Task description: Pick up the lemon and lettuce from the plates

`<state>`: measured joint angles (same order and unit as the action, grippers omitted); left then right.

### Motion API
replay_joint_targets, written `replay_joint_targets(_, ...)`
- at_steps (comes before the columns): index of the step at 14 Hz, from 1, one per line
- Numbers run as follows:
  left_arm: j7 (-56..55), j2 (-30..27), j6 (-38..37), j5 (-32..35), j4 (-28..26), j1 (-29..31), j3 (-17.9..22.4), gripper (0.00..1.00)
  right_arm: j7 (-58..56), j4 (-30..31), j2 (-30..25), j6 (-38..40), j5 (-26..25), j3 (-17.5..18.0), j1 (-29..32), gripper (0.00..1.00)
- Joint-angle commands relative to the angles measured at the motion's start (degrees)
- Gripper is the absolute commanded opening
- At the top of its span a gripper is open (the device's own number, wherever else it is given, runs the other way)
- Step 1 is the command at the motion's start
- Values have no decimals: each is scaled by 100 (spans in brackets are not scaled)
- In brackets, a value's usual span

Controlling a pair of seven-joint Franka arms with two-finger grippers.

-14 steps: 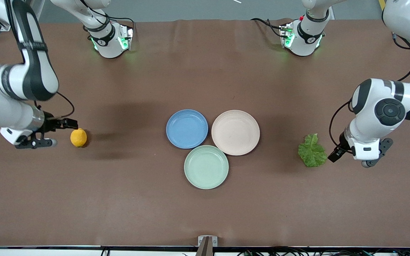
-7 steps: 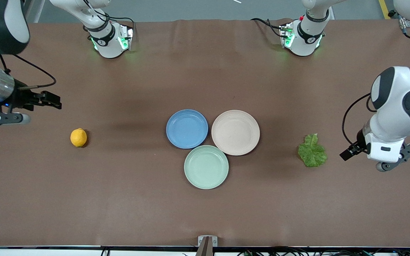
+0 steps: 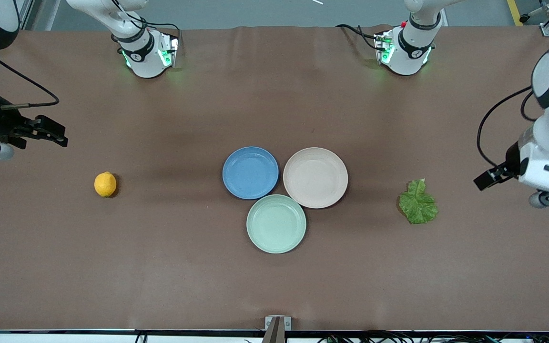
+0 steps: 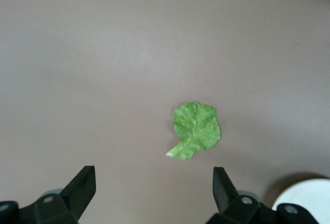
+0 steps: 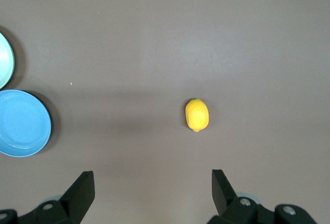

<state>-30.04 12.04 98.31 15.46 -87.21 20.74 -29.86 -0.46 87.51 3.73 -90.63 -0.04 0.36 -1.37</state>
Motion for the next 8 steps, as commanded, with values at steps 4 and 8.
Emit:
replay_joint_targets(4,718,-816,-619,-500,-60,-637,739,100,90,-296,14,352,4,-19,-3,100)
replay_joint_targets(8,1893,-1247,-909,-834,-147,-1405,1754,100,108,-217,-197,405,13,-45,76,100)
